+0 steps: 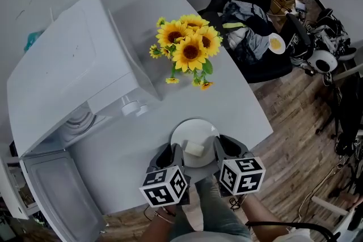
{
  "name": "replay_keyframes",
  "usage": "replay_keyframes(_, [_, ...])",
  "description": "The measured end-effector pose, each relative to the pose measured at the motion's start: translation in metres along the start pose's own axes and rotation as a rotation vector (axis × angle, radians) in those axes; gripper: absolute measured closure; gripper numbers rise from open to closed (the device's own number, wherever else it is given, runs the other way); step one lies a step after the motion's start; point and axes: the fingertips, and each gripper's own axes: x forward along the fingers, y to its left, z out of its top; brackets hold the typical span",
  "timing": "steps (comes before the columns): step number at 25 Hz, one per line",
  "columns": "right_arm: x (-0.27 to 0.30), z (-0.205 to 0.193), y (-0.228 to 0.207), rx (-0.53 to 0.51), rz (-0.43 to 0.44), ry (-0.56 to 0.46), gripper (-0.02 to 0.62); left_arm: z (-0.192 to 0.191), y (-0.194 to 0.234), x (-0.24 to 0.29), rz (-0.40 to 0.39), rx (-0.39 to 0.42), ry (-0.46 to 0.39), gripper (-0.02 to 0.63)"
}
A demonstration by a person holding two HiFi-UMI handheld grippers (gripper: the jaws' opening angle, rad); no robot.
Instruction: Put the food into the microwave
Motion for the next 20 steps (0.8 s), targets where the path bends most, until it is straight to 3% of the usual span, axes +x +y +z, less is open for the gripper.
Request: replay_keyframes(20, [-0.02,0.018,0.069,-0.084,0.049,-0.046,0.537,0.018,0.029,-0.069,0.003,-0.055,-0.071,0.541])
